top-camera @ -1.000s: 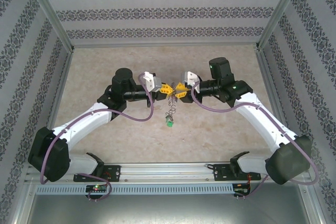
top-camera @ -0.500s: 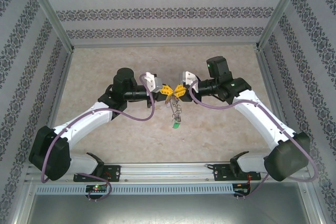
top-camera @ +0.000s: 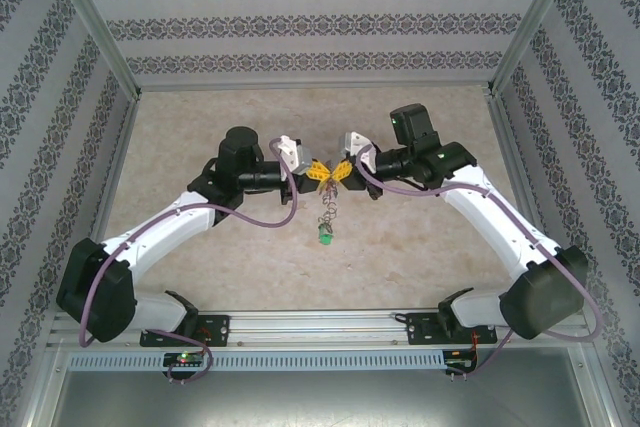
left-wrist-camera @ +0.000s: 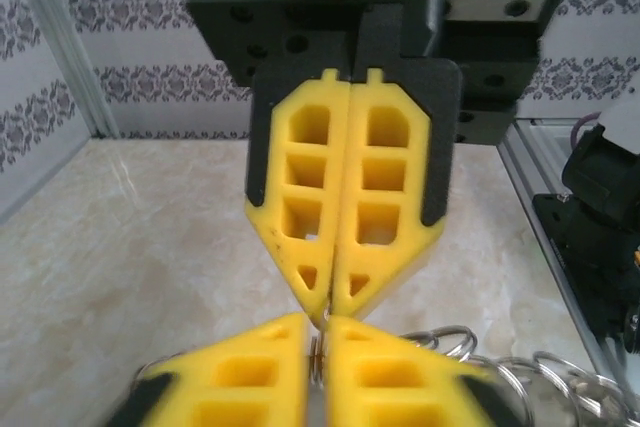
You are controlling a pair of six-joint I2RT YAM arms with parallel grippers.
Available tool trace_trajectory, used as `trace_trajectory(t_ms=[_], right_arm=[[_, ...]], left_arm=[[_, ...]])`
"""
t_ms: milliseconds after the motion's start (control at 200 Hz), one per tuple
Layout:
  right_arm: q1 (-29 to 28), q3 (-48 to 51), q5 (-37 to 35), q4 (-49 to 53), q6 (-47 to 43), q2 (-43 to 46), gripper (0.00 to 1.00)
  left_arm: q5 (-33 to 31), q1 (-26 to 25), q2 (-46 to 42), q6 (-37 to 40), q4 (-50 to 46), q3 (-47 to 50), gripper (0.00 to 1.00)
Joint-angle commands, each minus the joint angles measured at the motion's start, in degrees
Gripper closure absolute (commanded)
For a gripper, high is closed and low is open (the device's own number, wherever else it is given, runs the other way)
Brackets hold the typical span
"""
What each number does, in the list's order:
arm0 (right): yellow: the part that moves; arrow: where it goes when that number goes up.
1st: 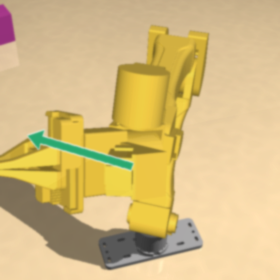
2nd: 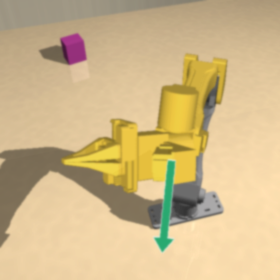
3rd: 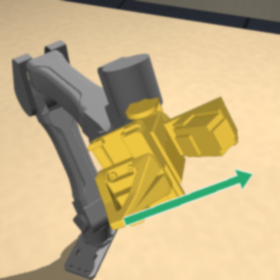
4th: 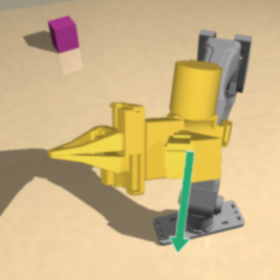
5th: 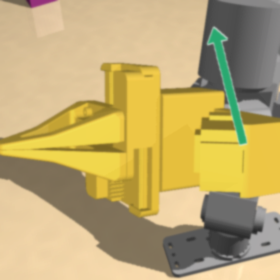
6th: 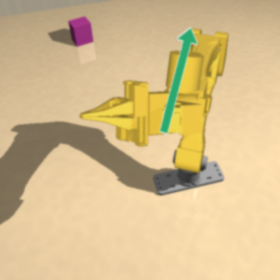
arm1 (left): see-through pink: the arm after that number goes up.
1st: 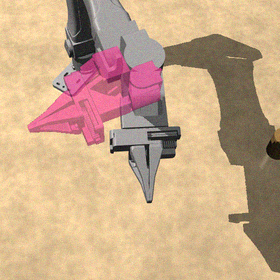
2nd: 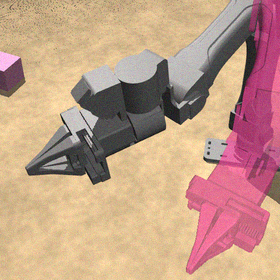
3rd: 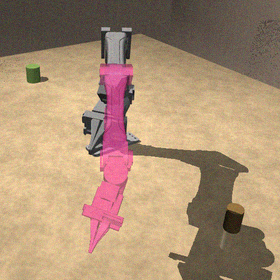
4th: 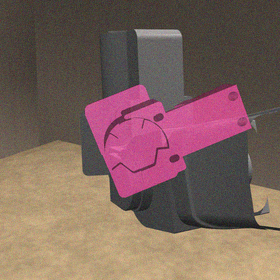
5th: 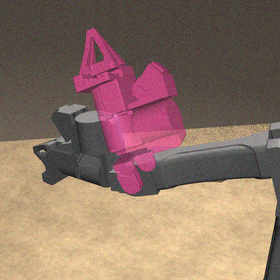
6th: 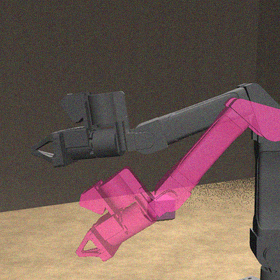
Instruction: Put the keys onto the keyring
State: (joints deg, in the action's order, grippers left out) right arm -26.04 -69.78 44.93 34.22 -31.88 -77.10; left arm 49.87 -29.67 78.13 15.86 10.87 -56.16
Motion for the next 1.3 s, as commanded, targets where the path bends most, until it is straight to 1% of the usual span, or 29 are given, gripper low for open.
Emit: trace_trajectory(t_ms=[0, 85, 220, 280, 390, 440, 520, 540, 625, 704, 809, 884, 949, 1069, 1139, 1179, 1214, 1294], right_arm=[[-0.9, -2.7, -8.83, 2.5, 15.28, -1.08, 1.0], [-1.03, -4.05, -14.02, 3.94, 27.33, -2.86, 1.0], [-1.2, -3.67, -16.83, 2.93, 45.16, -3.87, 1.0], [-1.38, -3.03, -19.23, 1.67, 55.43, -3.58, 1.0], [-1.38, -4.02, -21.73, 3.47, 67.34, -3.49, 1.0], [-1.29, -4.09, -22.75, 4.36, 72.9, -3.23, 1.0], [-1.25, -2.61, -21.72, 3.2, 81.1, -2.71, 1.0], [-1.23, -2.07, -21.37, 2.87, 84.29, -2.62, 1.0], [-1.2, -0.08, -18.73, 0.58, 92.01, -2.6, 1.0], [-1.29, 0.51, -17.56, 0.46, 96.39, -2.9, 1.0], [-1.85, 0.86, -17.41, 0.24, 100.64, -2.86, 1.0], [-2.45, 1.38, -17.58, -0.66, 103.68, -2.51, 1.0], [-2.86, 1.66, -17.18, -1.46, 106.52, -2.41, 1.0], [-3.56, 1.01, -15.64, -1.61, 109.57, -3.0, 1.0], [-3.92, 0.83, -14.35, -1.38, 111.04, -3.55, 1.0], [-4.01, 1.0, -13.36, -1.68, 111.92, -3.8, 1.0], [-4.02, 1.05, -12.46, -1.78, 112.62, -3.99, 1.0], [-4.2, 1.18, -11.46, -1.87, 113.84, -3.98, 1.0]], left_arm=[[-1.74, 1.42, -0.75, -3.85, 1.17, -1.16, 0.57], [-3.26, 2.33, -1.91, -6.61, 3.94, 0.32, 0.55], [-5.48, 2.52, -3.81, -8.12, 3.28, 1.46, 0.55], [-6.34, 2.58, -4.66, -9.01, 3.45, 2.55, 0.55], [-7.04, 2.51, -6.24, -9.07, 1.33, 3.76, 0.55], [-7.32, 2.27, -7.0, -6.34, -0.97, 4.2, 0.55], [-9.02, 0.34, -7.89, 2.42, -9.24, 3.53, 0.55], [-9.36, -0.11, -8.06, 4.02, -10.6, 3.52, 0.55], [-9.27, -0.44, -9.06, 5.81, -10.18, 5.28, 0.55], [-9.45, -0.77, -9.49, 6.04, -7.6, 7.38, 0.55], [-12.24, -2.11, -8.58, 6.73, -7.02, 8.59, 0.54], [-13.53, -3.65, -7.77, 8.54, -6.44, 9.09, 0.43], [-16.3, -6.38, -7.17, 13.24, -7.54, 8.96, 0.42], [-18.44, -7.86, -6.02, 15.38, -3.59, 9.92, 0.43], [-19.48, -8.59, -5.54, 17.59, -2.88, 9.94, 0.47], [-19.02, -8.8, -5.4, 18.87, -2.66, 10.11, 0.49], [-18.97, -8.85, -5.28, 19.82, -1.66, 10.76, 0.49], [-21.46, -8.83, -5.18, 21.06, 0.93, 12.38, 0.5]])
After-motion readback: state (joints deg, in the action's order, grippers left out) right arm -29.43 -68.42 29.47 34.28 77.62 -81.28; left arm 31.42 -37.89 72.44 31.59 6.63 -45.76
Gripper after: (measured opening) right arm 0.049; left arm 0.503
